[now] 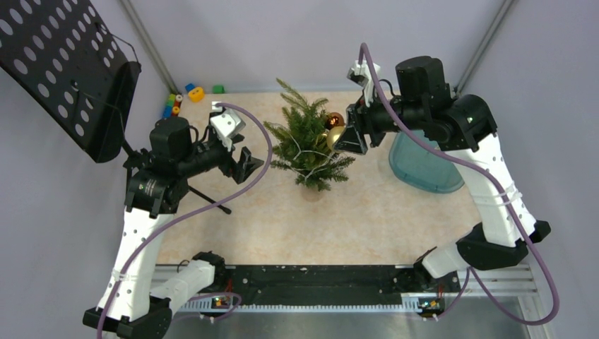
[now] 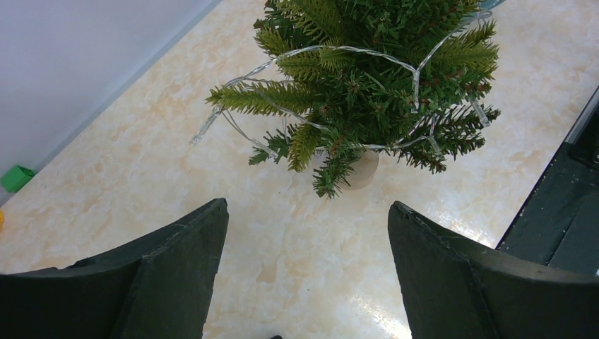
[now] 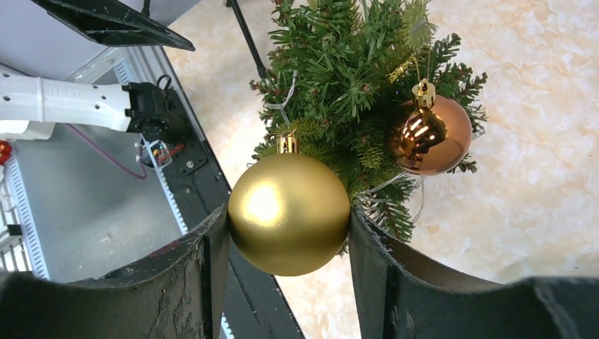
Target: Decorate the small christmas tree
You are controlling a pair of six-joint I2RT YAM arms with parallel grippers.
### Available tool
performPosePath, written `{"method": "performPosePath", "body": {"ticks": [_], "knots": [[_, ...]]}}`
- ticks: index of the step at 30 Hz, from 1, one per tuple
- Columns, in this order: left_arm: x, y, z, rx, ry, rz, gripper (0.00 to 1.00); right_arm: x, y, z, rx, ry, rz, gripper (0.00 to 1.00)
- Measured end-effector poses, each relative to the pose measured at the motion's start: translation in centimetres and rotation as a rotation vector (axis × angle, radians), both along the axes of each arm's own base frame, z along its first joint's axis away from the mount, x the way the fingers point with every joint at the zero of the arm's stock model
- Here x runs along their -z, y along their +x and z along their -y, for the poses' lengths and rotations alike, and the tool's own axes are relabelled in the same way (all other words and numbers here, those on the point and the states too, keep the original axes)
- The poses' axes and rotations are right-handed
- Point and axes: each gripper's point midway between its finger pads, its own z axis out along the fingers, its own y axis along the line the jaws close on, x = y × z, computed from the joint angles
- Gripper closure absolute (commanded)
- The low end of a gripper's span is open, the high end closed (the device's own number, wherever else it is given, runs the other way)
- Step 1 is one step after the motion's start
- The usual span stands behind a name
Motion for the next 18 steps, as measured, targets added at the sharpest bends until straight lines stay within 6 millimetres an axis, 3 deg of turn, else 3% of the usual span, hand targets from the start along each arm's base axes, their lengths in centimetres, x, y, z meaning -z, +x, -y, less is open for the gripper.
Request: {"method": "performPosePath", "body": {"ticks": [5,11,18], "knots": [[0.0,0.0,0.0,0.0,0.0,-0.001,0.12,0.0,0.0,-0.1,-0.017,0.001,0.011,1.0],[0.0,0.0,0.0,0.001,0.0,-0.001,0.12,1.6,-0.4,0.0,-0.036,-0.018,-0.008,1.0],[0.0,0.0,0.1,0.004,-0.001,-0.001,0.12,1.4,-0.2,0.1,-0.028,-0.011,0.014,1.0]]}}
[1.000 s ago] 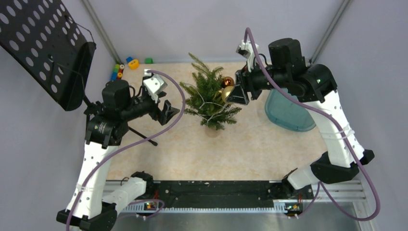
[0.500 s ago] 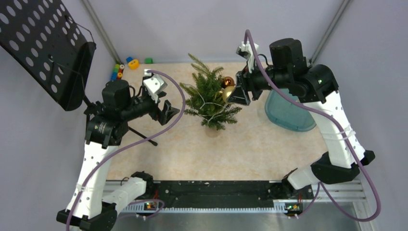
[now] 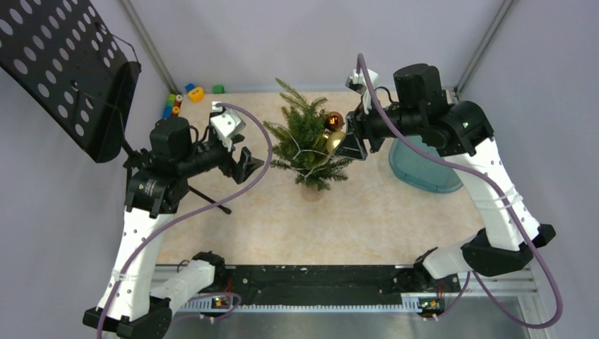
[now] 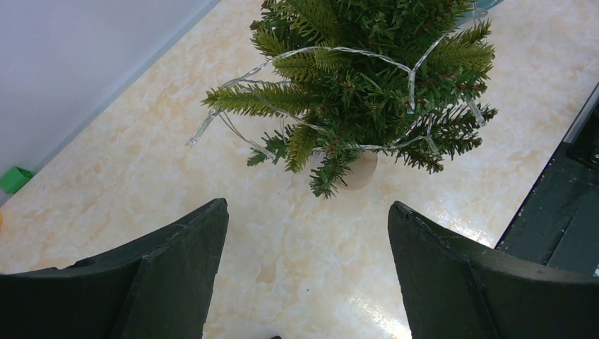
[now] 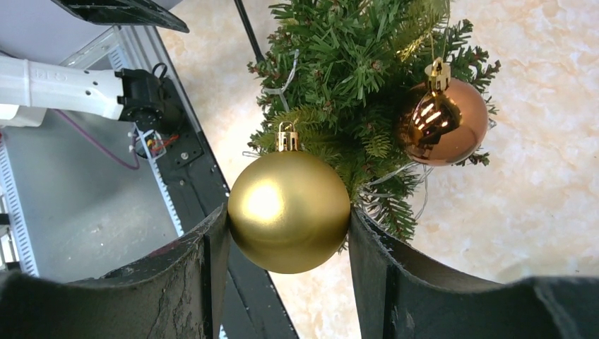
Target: Decorate the small christmas tree
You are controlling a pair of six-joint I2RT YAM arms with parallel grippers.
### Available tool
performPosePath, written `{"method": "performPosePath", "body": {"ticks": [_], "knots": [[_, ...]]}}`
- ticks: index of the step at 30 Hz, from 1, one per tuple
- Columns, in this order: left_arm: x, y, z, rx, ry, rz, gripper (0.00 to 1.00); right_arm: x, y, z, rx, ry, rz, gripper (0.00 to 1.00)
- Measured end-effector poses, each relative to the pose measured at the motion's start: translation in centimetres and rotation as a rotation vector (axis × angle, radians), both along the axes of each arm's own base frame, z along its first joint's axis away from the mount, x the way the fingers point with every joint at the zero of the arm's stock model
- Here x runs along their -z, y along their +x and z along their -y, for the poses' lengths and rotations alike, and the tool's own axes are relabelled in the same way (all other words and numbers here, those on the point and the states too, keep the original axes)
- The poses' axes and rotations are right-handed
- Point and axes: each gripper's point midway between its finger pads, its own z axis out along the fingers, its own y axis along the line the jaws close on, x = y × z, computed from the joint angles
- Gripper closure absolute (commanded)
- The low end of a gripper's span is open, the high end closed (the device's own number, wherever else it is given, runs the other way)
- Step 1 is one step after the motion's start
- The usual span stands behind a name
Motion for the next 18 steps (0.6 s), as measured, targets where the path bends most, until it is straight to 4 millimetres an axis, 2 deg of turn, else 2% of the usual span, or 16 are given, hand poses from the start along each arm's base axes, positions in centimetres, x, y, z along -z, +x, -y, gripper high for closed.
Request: {"method": "performPosePath", "body": {"ticks": [10,18], "knots": [[0.0,0.0,0.0,0.001,0.001,0.002,0.12,0.3,1.0,0.5,0.058,-0.02,0.022,1.0],[0.0,0.0,0.0,0.002,0.002,0.003,0.12,2.7,0.8,0.4,0.027,-0.057,-0.009,1.0]]}}
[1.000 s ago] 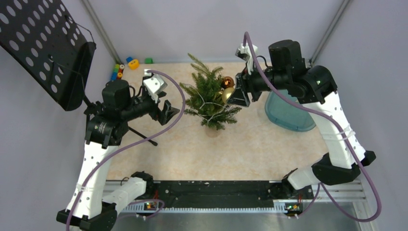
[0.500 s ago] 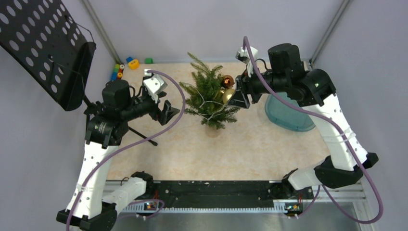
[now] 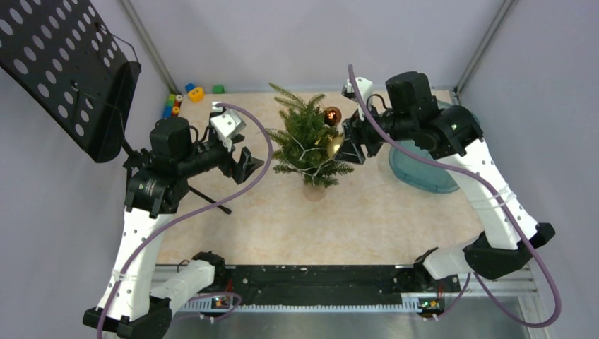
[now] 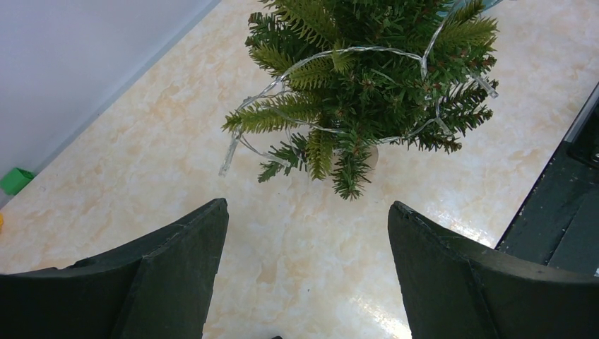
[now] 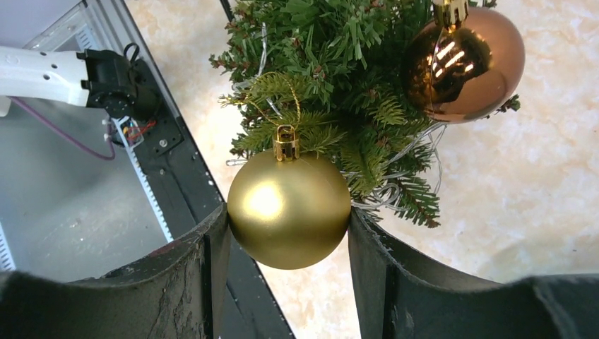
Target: Decorate the small christmas tree
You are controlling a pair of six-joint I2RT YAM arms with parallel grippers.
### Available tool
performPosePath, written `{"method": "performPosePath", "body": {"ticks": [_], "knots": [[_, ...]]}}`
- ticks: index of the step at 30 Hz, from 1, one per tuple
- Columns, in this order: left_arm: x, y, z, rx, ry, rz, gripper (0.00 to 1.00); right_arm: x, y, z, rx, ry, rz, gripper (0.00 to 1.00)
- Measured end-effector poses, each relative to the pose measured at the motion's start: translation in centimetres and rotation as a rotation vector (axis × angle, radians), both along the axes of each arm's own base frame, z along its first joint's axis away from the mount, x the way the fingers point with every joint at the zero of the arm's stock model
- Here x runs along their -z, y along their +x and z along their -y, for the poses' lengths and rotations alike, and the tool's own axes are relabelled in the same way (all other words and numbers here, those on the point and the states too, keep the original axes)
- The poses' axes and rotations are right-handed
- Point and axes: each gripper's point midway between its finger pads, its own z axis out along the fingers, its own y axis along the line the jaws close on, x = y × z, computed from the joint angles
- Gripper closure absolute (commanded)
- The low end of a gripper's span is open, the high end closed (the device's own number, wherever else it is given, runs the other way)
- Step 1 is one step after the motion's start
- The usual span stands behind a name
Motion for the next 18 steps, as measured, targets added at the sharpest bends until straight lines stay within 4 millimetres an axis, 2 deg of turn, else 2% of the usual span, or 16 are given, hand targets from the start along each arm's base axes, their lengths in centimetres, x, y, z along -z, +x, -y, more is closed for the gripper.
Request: {"method": "performPosePath", "body": {"ticks": [5,16,17,18], "knots": [[0.0,0.0,0.0,0.002,-0.001,-0.001,0.12,0.8,-0.6,0.4,-0.007,-0.004,-0.008,1.0],[0.0,0.0,0.0,0.002,-0.001,0.0,0.12,0.4,-1.4,0.4,-0.028,0.023,-0.005,1.0],[0.0,0.0,0.0,0.002,-0.001,0.0,0.12,0.5,-1.4,0.3,-0.03,0.023,-0.007,0.98],[0.0,0.0,0.0,0.002,-0.001,0.0,0.12,0.6,-1.5,0.3,-0.032,0.022,-0.01,0.92]]}}
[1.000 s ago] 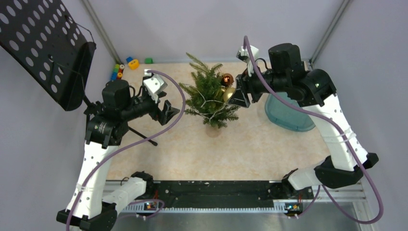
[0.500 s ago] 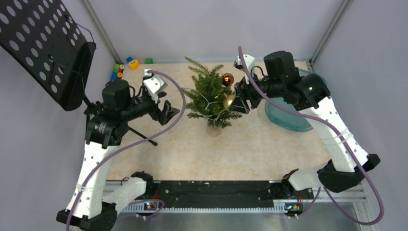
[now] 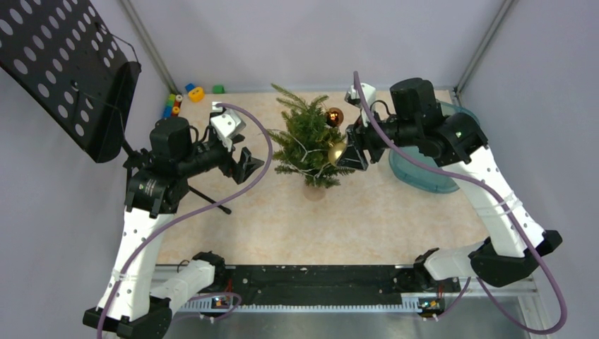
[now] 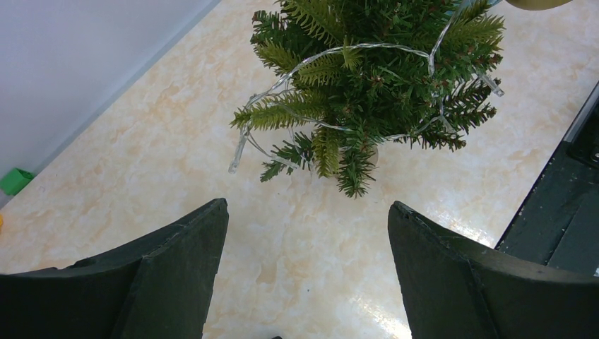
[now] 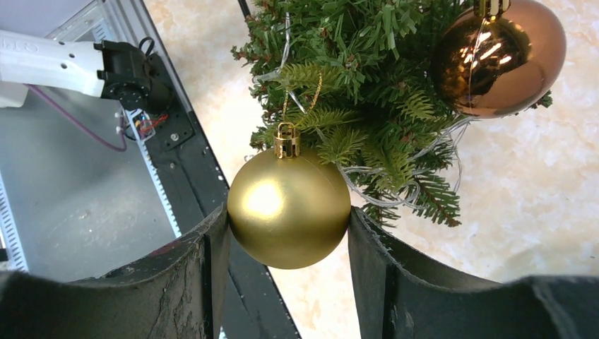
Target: Decorate the small christmas tree
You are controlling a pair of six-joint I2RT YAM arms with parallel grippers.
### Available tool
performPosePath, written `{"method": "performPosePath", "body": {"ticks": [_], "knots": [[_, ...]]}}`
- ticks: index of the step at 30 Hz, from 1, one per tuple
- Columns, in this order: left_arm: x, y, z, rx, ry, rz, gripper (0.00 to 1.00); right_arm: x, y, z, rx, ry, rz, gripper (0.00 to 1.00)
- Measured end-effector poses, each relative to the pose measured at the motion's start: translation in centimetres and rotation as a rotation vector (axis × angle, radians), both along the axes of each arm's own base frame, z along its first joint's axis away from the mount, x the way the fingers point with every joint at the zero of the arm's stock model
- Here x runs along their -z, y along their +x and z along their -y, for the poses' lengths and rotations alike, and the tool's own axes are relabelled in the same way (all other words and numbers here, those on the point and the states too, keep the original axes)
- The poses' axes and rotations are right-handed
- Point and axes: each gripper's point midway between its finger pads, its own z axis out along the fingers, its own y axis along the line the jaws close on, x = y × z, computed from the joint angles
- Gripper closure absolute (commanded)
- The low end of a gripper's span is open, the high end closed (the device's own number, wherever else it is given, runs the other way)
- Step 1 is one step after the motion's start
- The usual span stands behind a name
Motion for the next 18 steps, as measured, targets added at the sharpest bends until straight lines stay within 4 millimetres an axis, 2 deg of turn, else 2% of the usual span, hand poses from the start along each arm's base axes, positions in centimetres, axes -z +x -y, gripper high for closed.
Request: {"method": "performPosePath", "body": {"ticks": [3,6,11,18], "knots": [[0.0,0.0,0.0,0.0,0.0,0.0,0.12,0.32,-0.04,-0.08,-0.004,-0.002,-0.008,0.66],[0.0,0.0,0.0,0.0,0.0,0.0,0.12,0.38,-0.09,-0.17,-0.009,0.0,-0.013,0.49],[0.01,0.01,0.0,0.0,0.0,0.0,0.12,0.38,-0.16,-0.29,-0.015,0.005,-0.017,0.42],[0.0,0.01,-0.01,0.0,0.001,0.001,0.12,0.99,-0.1,-0.43,-0.017,0.001,-0.03,0.39]]}}
